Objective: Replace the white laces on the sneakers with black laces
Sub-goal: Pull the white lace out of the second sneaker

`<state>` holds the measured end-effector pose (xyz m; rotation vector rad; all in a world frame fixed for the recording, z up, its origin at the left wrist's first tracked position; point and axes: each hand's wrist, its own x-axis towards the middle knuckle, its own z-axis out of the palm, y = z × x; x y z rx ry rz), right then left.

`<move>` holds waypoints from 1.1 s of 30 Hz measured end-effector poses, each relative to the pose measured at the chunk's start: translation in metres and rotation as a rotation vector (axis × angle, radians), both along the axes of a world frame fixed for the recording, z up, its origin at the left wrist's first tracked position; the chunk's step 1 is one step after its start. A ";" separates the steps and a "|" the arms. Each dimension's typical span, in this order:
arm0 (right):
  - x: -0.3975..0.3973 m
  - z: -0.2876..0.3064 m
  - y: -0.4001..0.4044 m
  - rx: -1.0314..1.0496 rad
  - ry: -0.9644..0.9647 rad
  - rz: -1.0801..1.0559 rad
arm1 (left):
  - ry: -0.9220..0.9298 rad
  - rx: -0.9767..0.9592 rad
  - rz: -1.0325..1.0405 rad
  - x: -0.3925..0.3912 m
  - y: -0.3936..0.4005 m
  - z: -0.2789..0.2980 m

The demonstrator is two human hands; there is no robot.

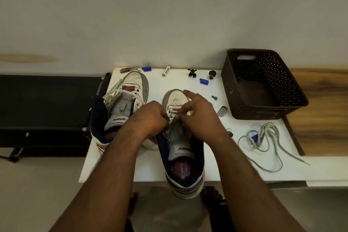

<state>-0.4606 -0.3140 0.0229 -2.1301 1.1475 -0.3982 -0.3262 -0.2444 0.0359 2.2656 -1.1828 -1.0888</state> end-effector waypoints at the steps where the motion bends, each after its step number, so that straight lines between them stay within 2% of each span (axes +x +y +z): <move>1: -0.001 0.004 0.001 0.099 -0.174 -0.086 | 0.003 -0.003 0.000 0.000 0.000 0.000; 4: -0.004 0.021 0.000 0.437 -0.789 -0.368 | 0.020 -0.005 0.000 0.000 0.000 0.000; 6: -0.007 0.031 -0.003 0.741 -1.248 -0.466 | 0.023 0.001 0.002 0.000 0.001 0.000; 8: -0.012 0.036 -0.005 0.842 -1.420 -0.513 | 0.026 0.005 0.008 0.000 0.002 -0.001; 10: -0.015 0.034 -0.008 0.786 -1.393 -0.528 | 0.022 0.004 0.009 0.001 0.002 -0.001; 11: -0.016 0.031 -0.010 0.683 -1.300 -0.501 | 0.024 0.005 0.009 0.001 0.002 -0.001; 12: -0.018 0.031 -0.010 0.502 -1.125 -0.432 | 0.031 0.009 0.012 0.001 0.002 -0.001; 14: -0.018 0.026 -0.009 0.080 -0.573 -0.176 | 0.034 0.016 0.016 0.000 0.002 0.001; 15: -0.017 0.021 -0.008 -0.023 -0.307 -0.031 | 0.023 0.015 0.014 -0.001 0.002 0.001; 17: -0.013 0.009 -0.003 -0.022 0.139 0.163 | 0.004 0.008 0.008 -0.001 0.002 0.001; 18: -0.011 0.005 0.000 0.009 0.271 0.202 | 0.001 0.004 0.006 -0.001 0.001 0.000; 20: -0.008 0.003 0.003 -0.042 0.390 0.198 | 0.007 0.000 0.007 -0.001 0.001 0.000; 23: -0.005 0.006 0.003 -0.153 0.358 0.179 | -0.008 -0.003 0.004 -0.001 0.001 0.001; 24: -0.005 0.007 0.003 -0.108 0.268 0.132 | -0.019 -0.006 0.004 -0.001 0.001 0.001; 29: -0.005 0.013 0.000 0.227 -0.440 -0.270 | 0.022 -0.021 0.017 -0.002 0.001 0.001; 32: -0.011 0.015 -0.008 0.277 -0.714 -0.415 | -0.015 -0.032 -0.001 -0.001 0.002 0.001; 33: -0.014 0.017 -0.012 0.224 -0.700 -0.427 | -0.023 -0.026 0.002 -0.001 0.002 0.001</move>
